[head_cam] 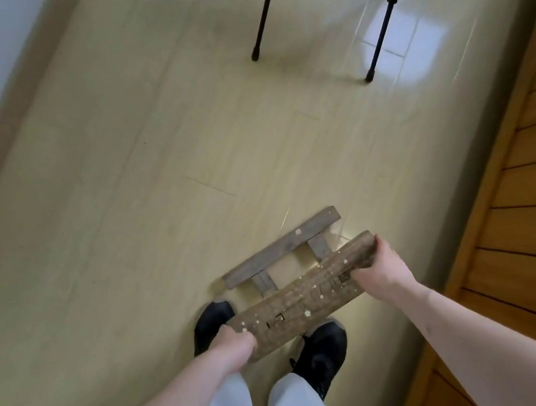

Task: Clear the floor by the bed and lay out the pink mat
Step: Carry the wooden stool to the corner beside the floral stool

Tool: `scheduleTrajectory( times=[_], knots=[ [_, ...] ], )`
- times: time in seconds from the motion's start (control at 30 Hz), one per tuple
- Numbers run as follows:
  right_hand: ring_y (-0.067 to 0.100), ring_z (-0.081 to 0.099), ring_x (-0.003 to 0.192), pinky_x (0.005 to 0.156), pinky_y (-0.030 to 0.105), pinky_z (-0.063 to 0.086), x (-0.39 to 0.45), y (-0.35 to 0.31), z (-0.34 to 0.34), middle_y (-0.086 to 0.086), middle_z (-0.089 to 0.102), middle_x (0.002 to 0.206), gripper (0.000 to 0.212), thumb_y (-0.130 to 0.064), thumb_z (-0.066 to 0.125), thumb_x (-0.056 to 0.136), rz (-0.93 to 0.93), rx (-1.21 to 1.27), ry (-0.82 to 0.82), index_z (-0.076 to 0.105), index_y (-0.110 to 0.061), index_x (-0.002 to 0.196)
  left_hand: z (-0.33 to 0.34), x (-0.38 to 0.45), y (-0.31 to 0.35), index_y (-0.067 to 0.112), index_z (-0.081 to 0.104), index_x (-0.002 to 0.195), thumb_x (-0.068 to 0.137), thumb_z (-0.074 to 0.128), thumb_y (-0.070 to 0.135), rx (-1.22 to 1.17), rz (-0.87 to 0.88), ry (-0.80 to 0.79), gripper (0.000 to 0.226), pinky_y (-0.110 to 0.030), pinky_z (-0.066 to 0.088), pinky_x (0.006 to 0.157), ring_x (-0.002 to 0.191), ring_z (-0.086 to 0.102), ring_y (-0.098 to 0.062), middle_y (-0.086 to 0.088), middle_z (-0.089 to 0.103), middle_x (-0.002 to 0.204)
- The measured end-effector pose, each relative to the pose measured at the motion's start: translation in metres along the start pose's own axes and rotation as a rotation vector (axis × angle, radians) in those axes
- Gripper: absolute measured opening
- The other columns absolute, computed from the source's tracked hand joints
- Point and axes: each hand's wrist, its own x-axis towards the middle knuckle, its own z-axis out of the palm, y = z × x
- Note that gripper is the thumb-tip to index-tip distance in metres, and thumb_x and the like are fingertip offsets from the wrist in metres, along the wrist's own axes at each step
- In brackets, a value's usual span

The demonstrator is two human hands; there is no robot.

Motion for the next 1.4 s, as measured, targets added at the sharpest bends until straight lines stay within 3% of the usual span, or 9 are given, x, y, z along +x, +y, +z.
scheduleTrajectory(
  times=[0.13, 0.23, 0.33, 0.5, 0.67, 0.93, 1.0, 1.27, 1.4],
  knots=[
    [0.018, 0.062, 0.101, 0.092, 0.036, 0.058, 0.012, 0.006, -0.013, -0.004, 0.060, 0.108, 0.049, -0.029, 0.073, 0.091, 0.081, 0.078, -0.106, 0.050, -0.018, 0.133, -0.015, -0.001, 0.003, 0.014, 0.049, 0.125, 0.061, 0.061, 0.010, -0.131, 0.002, -0.005, 0.065, -0.039, 0.062, 0.084, 0.102, 0.064, -0.025, -0.010, 0.059, 0.112],
    [0.018, 0.063, 0.093, 0.081, 0.032, 0.060, -0.006, 0.011, -0.025, -0.003, 0.062, 0.104, 0.037, -0.034, 0.071, 0.094, 0.107, 0.105, -0.197, 0.051, -0.022, 0.124, -0.033, -0.017, 0.017, 0.017, 0.050, 0.119, 0.068, 0.061, 0.007, -0.182, 0.086, 0.054, 0.054, -0.040, 0.060, 0.085, 0.105, 0.060, -0.024, -0.008, 0.058, 0.118],
    [0.017, 0.064, 0.092, 0.069, 0.026, 0.058, -0.042, 0.023, -0.037, -0.005, 0.062, 0.106, 0.042, -0.034, 0.073, 0.094, 0.133, 0.218, -0.211, 0.051, -0.022, 0.128, -0.058, -0.051, 0.045, 0.018, 0.052, 0.115, 0.078, 0.061, 0.009, -0.009, 0.133, 0.055, 0.039, -0.036, 0.055, 0.080, 0.102, 0.059, -0.022, -0.004, 0.060, 0.111],
    [0.018, 0.064, 0.106, 0.094, 0.035, 0.060, -0.127, 0.035, -0.070, 0.002, 0.064, 0.122, 0.054, -0.039, 0.073, 0.093, 0.162, 0.352, -0.191, 0.050, -0.017, 0.135, -0.086, -0.152, 0.090, 0.017, 0.053, 0.116, 0.082, 0.060, 0.021, 0.309, 0.204, 0.114, 0.035, -0.024, 0.041, 0.058, 0.077, 0.053, -0.016, -0.003, 0.058, 0.096],
    [0.020, 0.064, 0.102, 0.098, 0.044, 0.058, -0.226, 0.019, -0.126, 0.002, 0.064, 0.115, 0.062, -0.043, 0.075, 0.090, 0.229, 0.538, -0.159, 0.048, -0.014, 0.138, -0.104, -0.278, 0.112, 0.026, 0.055, 0.117, 0.081, 0.055, 0.032, 0.278, 0.293, 0.219, 0.037, -0.030, 0.049, 0.068, 0.086, 0.060, -0.018, 0.002, 0.063, 0.098],
    [0.021, 0.065, 0.106, 0.091, 0.041, 0.061, -0.395, -0.003, -0.206, 0.004, 0.064, 0.124, 0.063, -0.043, 0.073, 0.091, 0.147, 0.656, 0.013, 0.045, -0.016, 0.140, -0.117, -0.468, 0.126, 0.020, 0.056, 0.113, 0.089, 0.057, 0.041, 0.365, 0.515, 0.316, 0.033, -0.040, 0.054, 0.088, 0.098, 0.063, -0.027, -0.004, 0.065, 0.106],
    [0.021, 0.066, 0.108, 0.091, 0.042, 0.062, -0.432, -0.005, -0.216, 0.004, 0.063, 0.125, 0.064, -0.044, 0.073, 0.090, 0.149, 0.677, 0.061, 0.045, -0.016, 0.141, -0.122, -0.499, 0.123, 0.020, 0.055, 0.112, 0.089, 0.059, 0.040, 0.408, 0.572, 0.303, 0.030, -0.039, 0.054, 0.085, 0.097, 0.063, -0.026, -0.004, 0.065, 0.107],
    [0.024, 0.065, 0.111, 0.092, 0.034, 0.057, -0.518, -0.037, -0.192, 0.006, 0.065, 0.128, 0.066, -0.053, 0.072, 0.088, 0.320, 0.718, 0.233, 0.049, -0.014, 0.136, -0.144, -0.551, 0.128, 0.021, 0.050, 0.118, 0.090, 0.064, 0.034, 0.634, 0.732, 0.233, 0.033, -0.033, 0.045, 0.081, 0.097, 0.058, -0.022, -0.001, 0.063, 0.114],
    [0.022, 0.070, 0.094, 0.084, 0.040, 0.063, -0.547, -0.051, -0.148, 0.004, 0.069, 0.113, 0.070, -0.061, 0.073, 0.079, 0.413, 0.790, 0.230, 0.055, -0.014, 0.128, -0.162, -0.563, 0.126, 0.019, 0.051, 0.125, 0.090, 0.063, 0.037, 0.805, 0.741, 0.231, 0.042, -0.031, 0.041, 0.085, 0.102, 0.055, -0.024, -0.004, 0.062, 0.123]
  ],
)
